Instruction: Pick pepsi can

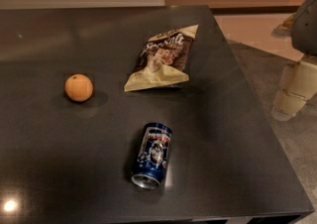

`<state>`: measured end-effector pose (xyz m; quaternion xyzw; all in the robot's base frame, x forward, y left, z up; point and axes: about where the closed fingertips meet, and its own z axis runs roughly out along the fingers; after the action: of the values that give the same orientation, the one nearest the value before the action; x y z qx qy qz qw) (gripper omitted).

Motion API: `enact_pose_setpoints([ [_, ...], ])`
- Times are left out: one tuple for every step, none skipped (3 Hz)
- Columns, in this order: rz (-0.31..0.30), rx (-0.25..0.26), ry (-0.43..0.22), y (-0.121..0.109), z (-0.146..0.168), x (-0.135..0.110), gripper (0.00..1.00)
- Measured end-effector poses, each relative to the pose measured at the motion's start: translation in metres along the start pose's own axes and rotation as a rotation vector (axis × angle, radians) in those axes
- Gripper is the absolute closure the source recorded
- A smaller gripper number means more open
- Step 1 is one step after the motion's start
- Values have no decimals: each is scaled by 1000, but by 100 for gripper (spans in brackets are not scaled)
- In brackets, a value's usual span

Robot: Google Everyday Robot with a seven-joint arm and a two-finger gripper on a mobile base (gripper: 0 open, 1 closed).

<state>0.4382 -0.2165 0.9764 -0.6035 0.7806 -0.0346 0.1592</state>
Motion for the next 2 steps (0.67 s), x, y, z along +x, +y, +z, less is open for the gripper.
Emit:
enact_pose_setpoints([
  [-1,2,-1,0,0,0,0],
  [-82,-14,-24,1,-3,-17,0],
])
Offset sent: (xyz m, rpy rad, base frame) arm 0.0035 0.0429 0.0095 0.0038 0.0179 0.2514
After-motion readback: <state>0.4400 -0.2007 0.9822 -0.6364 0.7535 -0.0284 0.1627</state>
